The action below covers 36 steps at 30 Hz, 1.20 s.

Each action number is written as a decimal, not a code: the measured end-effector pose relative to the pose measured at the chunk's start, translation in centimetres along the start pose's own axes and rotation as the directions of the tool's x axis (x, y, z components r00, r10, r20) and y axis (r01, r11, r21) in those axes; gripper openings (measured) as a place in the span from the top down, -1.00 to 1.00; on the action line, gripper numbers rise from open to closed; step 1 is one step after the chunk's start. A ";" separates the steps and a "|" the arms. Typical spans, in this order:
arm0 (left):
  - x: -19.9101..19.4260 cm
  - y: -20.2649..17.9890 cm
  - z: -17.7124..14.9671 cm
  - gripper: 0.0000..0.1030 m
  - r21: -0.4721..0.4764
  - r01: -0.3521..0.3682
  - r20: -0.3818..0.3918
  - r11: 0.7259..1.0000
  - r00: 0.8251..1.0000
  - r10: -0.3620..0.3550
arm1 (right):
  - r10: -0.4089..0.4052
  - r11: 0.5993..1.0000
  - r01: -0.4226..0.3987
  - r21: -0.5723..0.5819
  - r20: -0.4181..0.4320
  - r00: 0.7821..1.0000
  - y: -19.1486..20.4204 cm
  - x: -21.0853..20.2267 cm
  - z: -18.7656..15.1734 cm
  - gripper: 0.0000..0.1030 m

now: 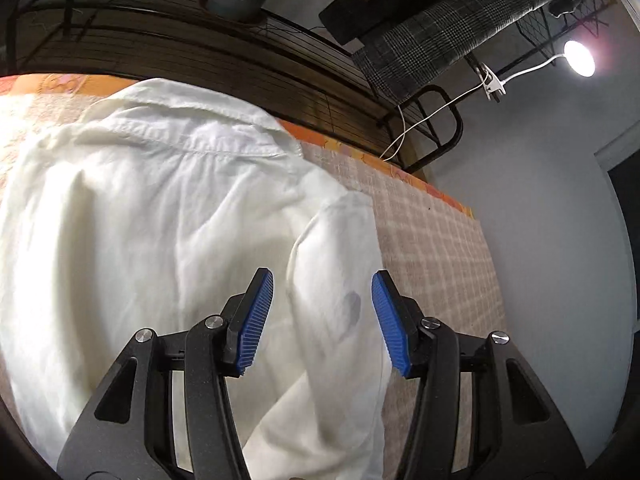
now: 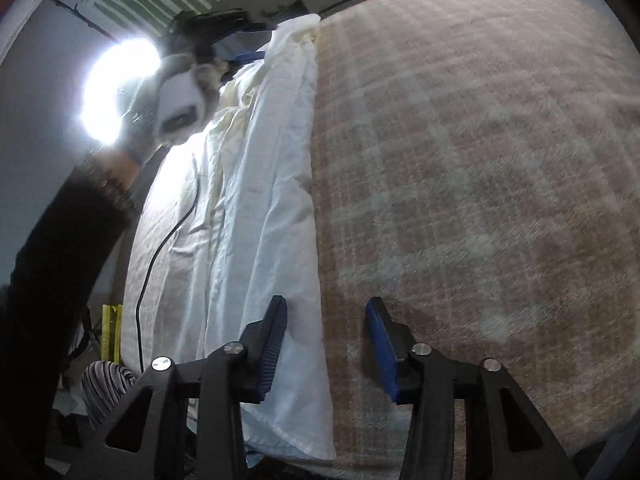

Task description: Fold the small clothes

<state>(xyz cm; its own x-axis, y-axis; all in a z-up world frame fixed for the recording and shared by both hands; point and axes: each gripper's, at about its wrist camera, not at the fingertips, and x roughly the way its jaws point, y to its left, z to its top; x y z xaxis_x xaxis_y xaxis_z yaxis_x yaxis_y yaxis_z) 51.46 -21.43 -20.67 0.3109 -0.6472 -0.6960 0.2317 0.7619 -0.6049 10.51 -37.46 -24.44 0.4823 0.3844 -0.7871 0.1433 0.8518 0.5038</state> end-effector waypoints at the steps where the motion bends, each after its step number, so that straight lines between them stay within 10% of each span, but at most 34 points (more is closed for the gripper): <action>1: 0.3 -0.3 0.1 -0.01 0.017 0.005 0.009 1.000 1.000 -0.005 | 0.009 1.000 -0.009 0.006 -0.002 1.000 -0.1 0.0 -0.1 0.45; 4: 1.1 -1.2 0.0 1.00 0.084 -0.015 0.014 0.996 1.000 0.014 | 0.086 0.995 -0.084 0.056 -0.032 0.996 -0.9 0.8 -0.1 0.86; 10: 2.9 0.2 0.2 1.00 0.114 -0.172 0.070 0.979 0.984 0.165 | 0.100 0.994 -0.100 0.049 0.006 0.995 -1.1 -0.2 -0.8 1.00; 16: 2.8 1.4 0.5 0.93 0.041 -0.122 0.101 0.992 0.988 0.117 | 0.097 0.993 -0.097 0.062 -0.007 0.995 -1.4 -0.3 -0.8 1.00; 19: 0.4 1.1 1.0 0.56 0.027 -0.097 0.155 0.995 0.984 0.092 | 0.110 0.992 -0.110 0.054 -0.002 0.994 -1.0 -0.3 -0.6 1.00; 27: -7.2 -0.9 -1.6 0.55 0.135 -0.098 0.192 0.986 0.979 0.071 | 0.021 0.999 -0.022 0.038 0.022 1.000 -2.0 -1.0 -0.6 1.00; 36: -18.7 0.0 -11.5 0.42 0.168 -0.090 0.170 0.982 0.984 0.061 | 0.058 0.997 -0.050 -0.062 0.130 0.990 -1.6 -3.2 -0.7 0.90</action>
<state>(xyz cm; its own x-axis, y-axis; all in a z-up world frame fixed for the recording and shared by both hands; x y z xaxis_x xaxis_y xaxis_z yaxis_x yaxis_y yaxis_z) 35.02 -9.65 -12.17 0.4766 -0.5856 -0.6557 0.3542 0.8105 -0.4664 8.13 -39.76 -22.96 0.5981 0.3838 -0.7035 0.0648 0.8518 0.5198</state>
